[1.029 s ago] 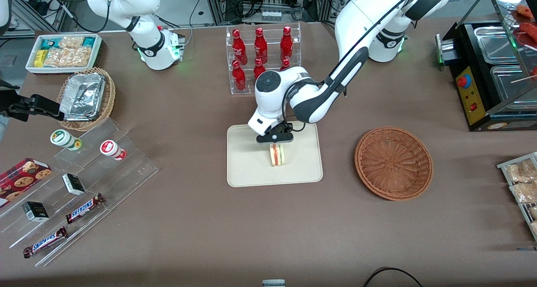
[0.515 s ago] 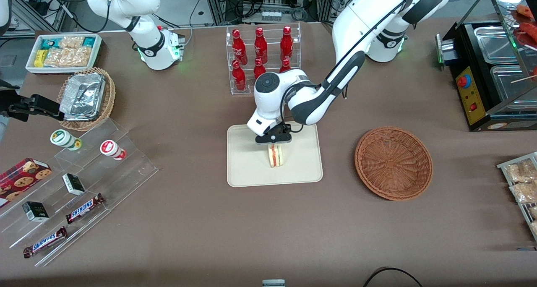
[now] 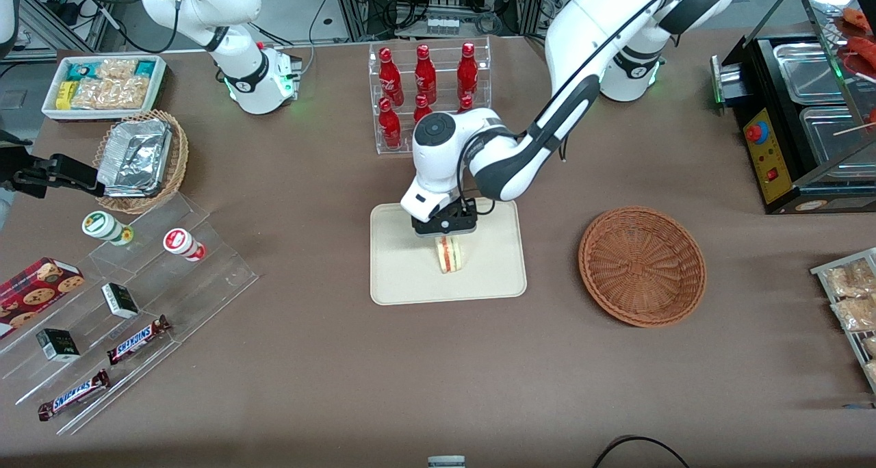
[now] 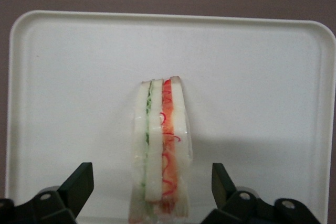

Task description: Place sandwich from basket to tray

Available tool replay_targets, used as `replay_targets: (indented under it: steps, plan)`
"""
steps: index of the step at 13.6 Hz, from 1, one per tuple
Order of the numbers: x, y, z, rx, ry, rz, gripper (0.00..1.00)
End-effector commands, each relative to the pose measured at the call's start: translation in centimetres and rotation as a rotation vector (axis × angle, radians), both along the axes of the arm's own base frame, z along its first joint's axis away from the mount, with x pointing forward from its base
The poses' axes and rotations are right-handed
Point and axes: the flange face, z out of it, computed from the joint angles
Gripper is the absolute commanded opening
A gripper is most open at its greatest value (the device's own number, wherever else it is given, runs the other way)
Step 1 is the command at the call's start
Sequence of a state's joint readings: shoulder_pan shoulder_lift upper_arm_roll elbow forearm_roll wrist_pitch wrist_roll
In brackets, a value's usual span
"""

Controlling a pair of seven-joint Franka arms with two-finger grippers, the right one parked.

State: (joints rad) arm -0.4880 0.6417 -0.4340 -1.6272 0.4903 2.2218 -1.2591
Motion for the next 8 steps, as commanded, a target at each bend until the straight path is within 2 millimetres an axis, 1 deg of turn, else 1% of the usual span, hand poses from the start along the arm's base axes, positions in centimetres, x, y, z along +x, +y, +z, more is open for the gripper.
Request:
replay_targets:
  steps: [1,2,3,4,5,6,7,8]
  plan:
    - [-0.5,1.2,6.7,-0.008,0.009,0.137,1.0]
    - [0.9,3.2,8.7,-0.014,0.006,0.181,1.0]
    - [1.8,4.9,10.5,0.004,0.003,0.214,1.0]
    - [1.9,5.9,12.0,0.018,0.006,0.235,1.0]
    - [1.9,6.8,14.0,0.018,0.012,0.251,1.0]
    - [2.6,8.6,15.7,0.021,0.021,0.252,1.0]
    - [3.6,10.9,17.4,0.023,0.05,0.251,1.0]
    - [3.8,12.9,19.4,0.028,0.091,0.221,1.0]
